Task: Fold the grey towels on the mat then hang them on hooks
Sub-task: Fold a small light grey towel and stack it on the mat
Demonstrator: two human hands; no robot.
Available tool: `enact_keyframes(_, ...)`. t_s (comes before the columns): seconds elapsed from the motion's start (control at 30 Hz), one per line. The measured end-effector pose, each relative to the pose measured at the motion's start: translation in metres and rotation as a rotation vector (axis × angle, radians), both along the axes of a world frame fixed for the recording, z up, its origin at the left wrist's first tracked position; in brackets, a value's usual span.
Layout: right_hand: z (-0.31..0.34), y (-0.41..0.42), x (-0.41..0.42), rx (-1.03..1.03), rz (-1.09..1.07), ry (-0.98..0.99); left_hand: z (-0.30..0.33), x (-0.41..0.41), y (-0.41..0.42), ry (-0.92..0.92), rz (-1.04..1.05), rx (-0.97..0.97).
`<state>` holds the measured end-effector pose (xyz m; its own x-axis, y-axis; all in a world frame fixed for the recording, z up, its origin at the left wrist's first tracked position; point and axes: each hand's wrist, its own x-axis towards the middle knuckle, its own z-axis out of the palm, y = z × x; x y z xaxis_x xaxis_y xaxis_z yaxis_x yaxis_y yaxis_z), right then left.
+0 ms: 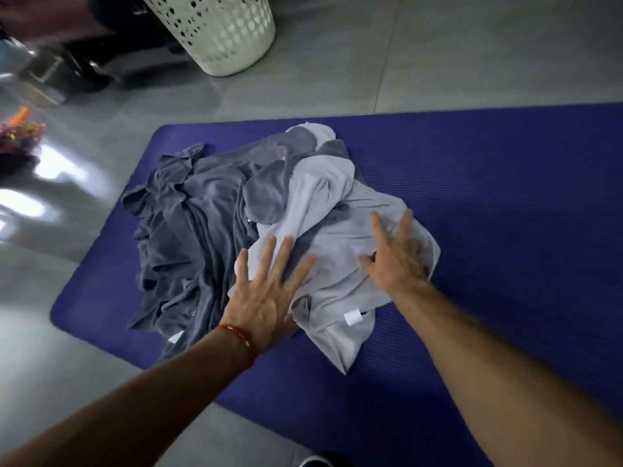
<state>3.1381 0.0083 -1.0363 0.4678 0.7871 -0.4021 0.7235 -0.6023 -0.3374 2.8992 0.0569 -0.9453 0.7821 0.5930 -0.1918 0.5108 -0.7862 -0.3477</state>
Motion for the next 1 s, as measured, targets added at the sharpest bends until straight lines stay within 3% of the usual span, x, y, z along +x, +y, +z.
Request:
enact_keyframes(0.07, -0.019, 0.028, 0.017, 0.009, -0.012, -0.026, -0.02, -0.001, 0.01, 0.052, -0.017, 0.033)
enact_keyframes(0.17, -0.027, 0.025, 0.042, 0.09, 0.172, -0.178, -0.042, 0.0, 0.016, 0.077, -0.057, 0.078)
enact_keyframes(0.3, 0.018, -0.043, 0.084, 0.215, 0.307, -0.137, -0.034, 0.034, 0.009, -0.003, -0.122, 0.05)
enact_keyframes(0.37, 0.042, -0.085, 0.118, 0.205, 0.355, -0.28, -0.033, 0.059, 0.009, -0.011, -0.125, 0.043)
enact_keyframes(0.5, 0.066, -0.188, 0.212, -0.139, 0.341, -0.451, -0.047, 0.1, 0.014, 0.041, -0.143, 0.001)
enact_keyframes(0.6, 0.052, -0.279, 0.292, -0.343, 0.129, -0.426, -0.059, 0.12, 0.015, 0.073, -0.159, -0.047)
enact_keyframes(0.73, 0.068, -0.29, 0.221, -0.46, 0.146, -0.422, -0.074, 0.133, 0.002, 0.12, -0.277, -0.222)
enact_keyframes(0.83, 0.061, -0.234, 0.154, -0.33, 0.266, -0.136, -0.085, 0.135, -0.023, 0.142, -0.286, -0.39)
enact_keyframes(0.9, 0.04, -0.204, 0.121, -0.275, 0.318, -0.018, -0.096, 0.135, -0.043, 0.184, -0.22, -0.396)
enact_keyframes(1.0, 0.011, -0.171, 0.091, -0.219, 0.29, -0.07, -0.105, 0.142, -0.049, 0.125, -0.173, -0.424)
